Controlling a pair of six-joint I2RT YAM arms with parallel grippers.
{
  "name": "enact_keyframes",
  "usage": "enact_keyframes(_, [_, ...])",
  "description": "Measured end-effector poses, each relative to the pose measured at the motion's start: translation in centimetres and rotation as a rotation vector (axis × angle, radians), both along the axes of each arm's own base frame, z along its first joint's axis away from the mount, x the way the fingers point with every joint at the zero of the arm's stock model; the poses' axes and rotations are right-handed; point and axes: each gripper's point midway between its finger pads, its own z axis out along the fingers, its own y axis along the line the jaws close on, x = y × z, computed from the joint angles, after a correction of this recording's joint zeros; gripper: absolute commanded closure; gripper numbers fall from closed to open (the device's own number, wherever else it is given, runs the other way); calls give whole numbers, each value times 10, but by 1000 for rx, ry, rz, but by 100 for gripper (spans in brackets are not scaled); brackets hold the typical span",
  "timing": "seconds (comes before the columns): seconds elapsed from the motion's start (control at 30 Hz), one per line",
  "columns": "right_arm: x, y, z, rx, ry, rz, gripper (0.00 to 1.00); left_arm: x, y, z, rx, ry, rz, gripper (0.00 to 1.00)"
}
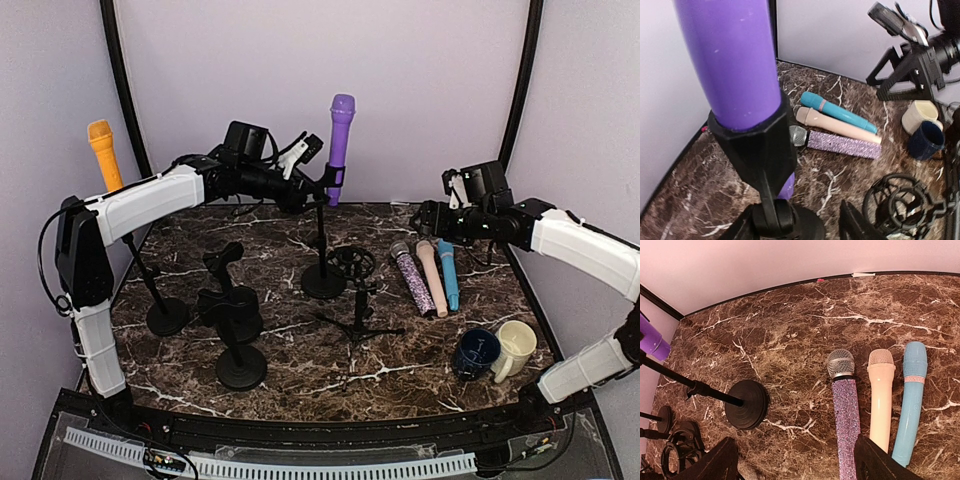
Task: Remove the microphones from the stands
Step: Move the microphone stand with the microphone to the center of the board, then adjust the microphone stand with the microphone at the center of the board.
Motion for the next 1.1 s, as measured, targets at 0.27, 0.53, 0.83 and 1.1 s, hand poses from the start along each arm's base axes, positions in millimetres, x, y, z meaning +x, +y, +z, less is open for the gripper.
enact_keyframes(0.27, [0, 0, 1, 8, -1, -3, 19, -1, 3, 0, 2, 4, 17, 23])
enact_keyframes(0.53, [-1, 0, 0, 8, 0, -3, 19, -22, 23, -7, 15, 49, 48, 20])
enact_keyframes(0.83, [0, 0, 1, 10, -3, -3, 18, -26, 38, -10, 27, 75, 77, 31])
enact_keyframes(1.1, [-6, -2, 2, 14, -9, -3, 18, -30, 41, -27, 109, 78, 101, 36])
